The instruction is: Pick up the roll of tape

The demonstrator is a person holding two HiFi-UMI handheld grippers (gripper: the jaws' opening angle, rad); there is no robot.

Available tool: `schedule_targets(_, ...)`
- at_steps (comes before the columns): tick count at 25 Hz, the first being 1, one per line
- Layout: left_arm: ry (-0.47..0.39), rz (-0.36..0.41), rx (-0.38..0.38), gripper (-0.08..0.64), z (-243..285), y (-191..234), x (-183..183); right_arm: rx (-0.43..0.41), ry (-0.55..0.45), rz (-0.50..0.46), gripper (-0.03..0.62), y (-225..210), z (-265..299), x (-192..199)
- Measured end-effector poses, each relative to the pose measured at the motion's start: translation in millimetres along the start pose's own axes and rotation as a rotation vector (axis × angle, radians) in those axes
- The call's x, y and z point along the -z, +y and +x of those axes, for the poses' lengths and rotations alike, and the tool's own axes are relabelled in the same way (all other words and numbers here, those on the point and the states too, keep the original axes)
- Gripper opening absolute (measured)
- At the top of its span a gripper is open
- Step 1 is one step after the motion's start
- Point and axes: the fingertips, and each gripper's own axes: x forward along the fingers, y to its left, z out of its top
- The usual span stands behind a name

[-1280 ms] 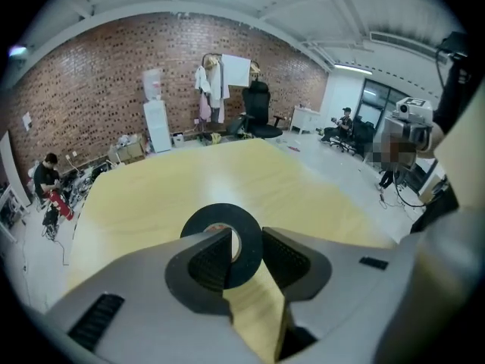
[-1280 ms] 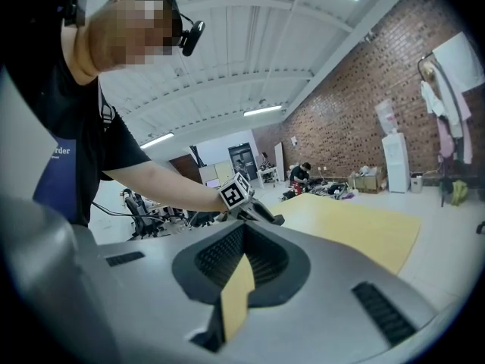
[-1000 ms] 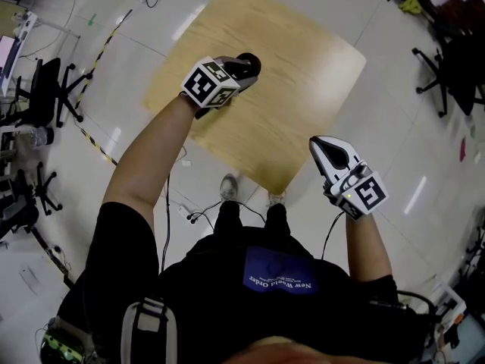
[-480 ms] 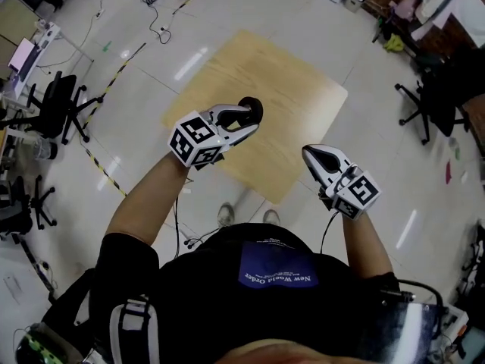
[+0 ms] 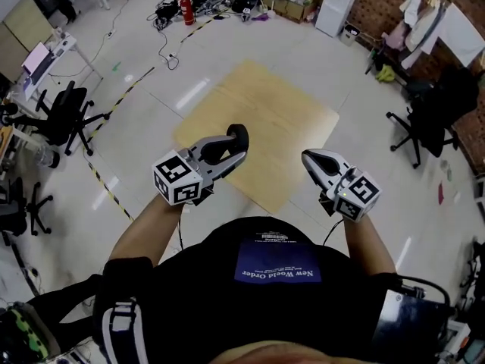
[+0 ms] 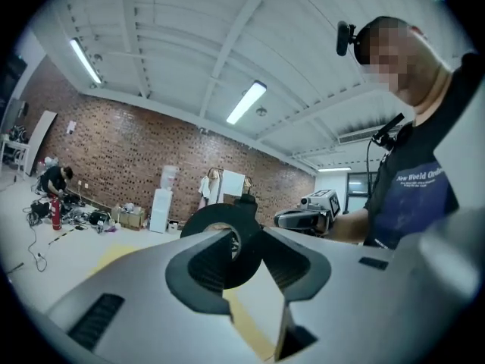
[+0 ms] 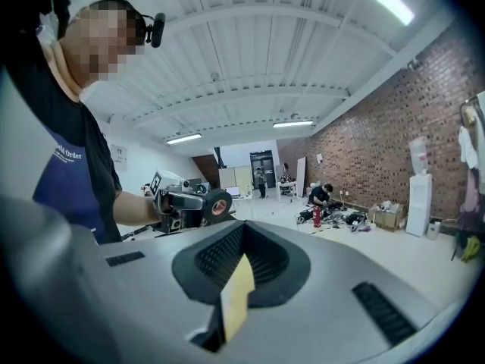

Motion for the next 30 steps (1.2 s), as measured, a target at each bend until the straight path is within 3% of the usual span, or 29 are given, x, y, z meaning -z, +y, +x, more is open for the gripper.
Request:
schedule_targets(11, -0.196, -0.054, -0.048, 0.132, -59.6, -36.5, -22.1, 0.044, -0.022, -0.003, -0.015, 13.2, -3.3, -16.4)
schedule_targets(30, -0.379, -0.201, 0.038, 0.132, -75.0, -66.0, -24.9, 0.016, -0.039, 0.009, -0.017, 14.3, 5.1, -21.1)
